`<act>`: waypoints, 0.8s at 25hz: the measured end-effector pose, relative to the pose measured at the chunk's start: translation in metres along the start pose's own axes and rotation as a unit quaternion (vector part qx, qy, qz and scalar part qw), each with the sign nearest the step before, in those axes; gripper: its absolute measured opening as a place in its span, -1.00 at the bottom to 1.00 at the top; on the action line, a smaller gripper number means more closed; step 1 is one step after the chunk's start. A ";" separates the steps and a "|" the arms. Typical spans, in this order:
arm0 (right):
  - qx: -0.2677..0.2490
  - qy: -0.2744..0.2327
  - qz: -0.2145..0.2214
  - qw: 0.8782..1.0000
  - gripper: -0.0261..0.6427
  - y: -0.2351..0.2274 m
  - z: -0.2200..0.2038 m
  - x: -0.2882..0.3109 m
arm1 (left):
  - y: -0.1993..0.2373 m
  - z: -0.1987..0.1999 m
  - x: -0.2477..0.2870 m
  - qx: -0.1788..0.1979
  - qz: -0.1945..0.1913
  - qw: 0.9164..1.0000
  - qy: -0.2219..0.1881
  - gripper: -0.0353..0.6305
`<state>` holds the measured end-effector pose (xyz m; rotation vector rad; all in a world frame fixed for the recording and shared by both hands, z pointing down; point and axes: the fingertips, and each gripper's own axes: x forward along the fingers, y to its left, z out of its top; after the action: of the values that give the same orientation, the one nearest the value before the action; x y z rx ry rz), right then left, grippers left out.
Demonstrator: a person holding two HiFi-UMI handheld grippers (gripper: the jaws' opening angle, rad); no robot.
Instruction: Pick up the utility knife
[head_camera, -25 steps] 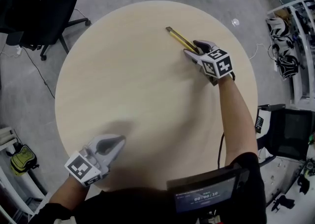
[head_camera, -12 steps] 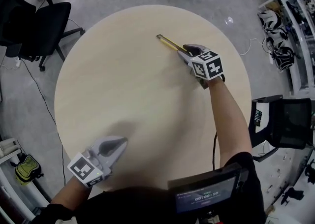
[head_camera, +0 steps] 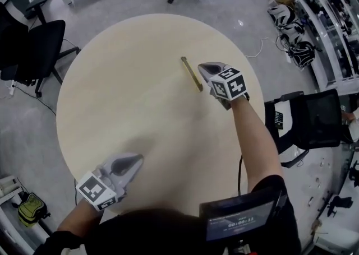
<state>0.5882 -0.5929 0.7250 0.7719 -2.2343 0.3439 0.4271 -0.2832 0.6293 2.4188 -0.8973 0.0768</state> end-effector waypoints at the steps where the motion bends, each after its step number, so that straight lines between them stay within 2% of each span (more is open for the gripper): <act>1: 0.001 0.009 0.000 1.000 -0.89 0.002 -0.010 -0.003 | -0.005 0.000 0.000 0.003 -0.002 1.000 0.001 -0.89; 6: 0.032 0.023 -0.019 0.999 -0.89 0.002 -0.040 -0.010 | -0.017 0.000 -0.007 0.010 -0.005 1.000 0.002 -0.89; 9: 0.064 0.044 -0.046 0.996 -0.88 -0.005 -0.055 -0.003 | -0.015 -0.003 -0.011 0.007 0.001 1.000 0.005 -0.89; 10: 0.078 0.053 -0.056 0.994 -0.84 -0.009 -0.062 0.000 | -0.015 -0.004 -0.010 0.006 0.001 1.000 0.006 -0.89; 12: 0.103 0.074 -0.070 0.990 -0.46 -0.014 -0.077 0.006 | -0.016 -0.006 -0.009 0.004 0.001 1.000 0.005 -0.89; 13: 0.113 0.083 -0.077 0.987 -0.40 -0.016 -0.084 0.010 | -0.016 -0.008 -0.009 0.002 0.002 1.000 0.005 -0.89; 16: 0.153 0.088 -0.096 0.980 -0.36 -0.027 -0.094 0.019 | -0.012 -0.011 -0.010 -0.003 0.007 1.000 0.007 -0.89; 18: 0.190 0.079 -0.096 0.974 -0.38 -0.033 -0.095 0.021 | -0.009 -0.012 -0.012 -0.007 0.011 1.000 0.007 -0.89; 20: 0.201 0.084 -0.092 0.972 -0.38 -0.034 -0.097 0.025 | -0.005 -0.011 -0.012 -0.009 0.014 1.000 0.008 -0.89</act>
<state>0.6502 -0.5860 0.8107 1.1090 -1.9385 0.7572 0.4222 -0.2672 0.6332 2.3860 -0.9215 0.0994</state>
